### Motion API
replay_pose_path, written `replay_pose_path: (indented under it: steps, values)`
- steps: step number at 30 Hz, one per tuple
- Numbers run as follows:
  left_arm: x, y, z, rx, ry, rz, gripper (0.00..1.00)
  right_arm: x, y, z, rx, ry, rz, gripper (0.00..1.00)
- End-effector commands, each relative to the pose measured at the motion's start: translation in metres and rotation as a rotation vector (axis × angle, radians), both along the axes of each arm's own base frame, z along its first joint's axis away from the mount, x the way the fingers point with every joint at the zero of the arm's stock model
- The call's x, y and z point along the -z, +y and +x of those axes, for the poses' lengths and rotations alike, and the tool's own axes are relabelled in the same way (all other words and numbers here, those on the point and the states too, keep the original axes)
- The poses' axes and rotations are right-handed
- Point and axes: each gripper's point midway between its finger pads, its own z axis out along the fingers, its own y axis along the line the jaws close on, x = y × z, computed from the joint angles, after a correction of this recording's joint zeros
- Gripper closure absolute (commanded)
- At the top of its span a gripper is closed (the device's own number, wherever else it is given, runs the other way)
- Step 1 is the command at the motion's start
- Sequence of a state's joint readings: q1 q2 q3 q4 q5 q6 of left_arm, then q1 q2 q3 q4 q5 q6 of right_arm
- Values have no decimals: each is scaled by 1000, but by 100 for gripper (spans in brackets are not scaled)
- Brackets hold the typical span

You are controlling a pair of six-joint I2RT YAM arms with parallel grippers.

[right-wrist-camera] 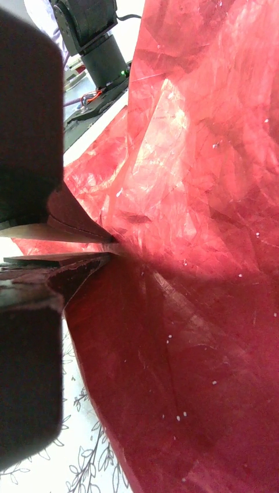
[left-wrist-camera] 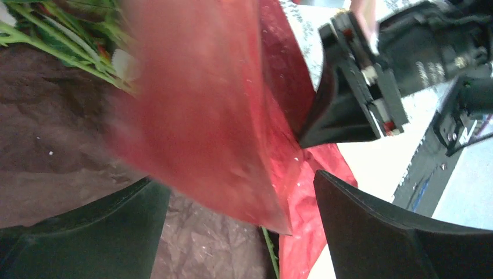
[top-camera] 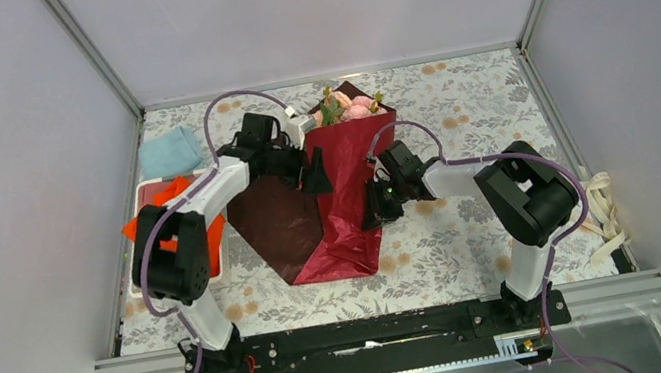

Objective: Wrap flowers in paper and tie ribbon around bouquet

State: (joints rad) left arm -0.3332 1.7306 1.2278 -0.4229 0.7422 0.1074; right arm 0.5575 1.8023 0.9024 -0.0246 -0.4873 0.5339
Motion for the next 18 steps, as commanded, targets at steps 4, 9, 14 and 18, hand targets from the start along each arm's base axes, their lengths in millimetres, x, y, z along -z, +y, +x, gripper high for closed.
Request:
replay_pose_path:
  steps: [4,9,14,18]
  values:
    - [-14,-22,42,-86,-28,-101,33,2,-4,14,-4,-52,-52,79]
    - [-10,-23,41,-84,38,-174,100,-16,0,21,-52,-115,-32,64]
    - [34,8,61,-237,152,-83,100,-56,-18,51,6,-229,18,43]
    - [63,18,61,-300,227,-26,100,-70,-60,89,205,-280,75,33]
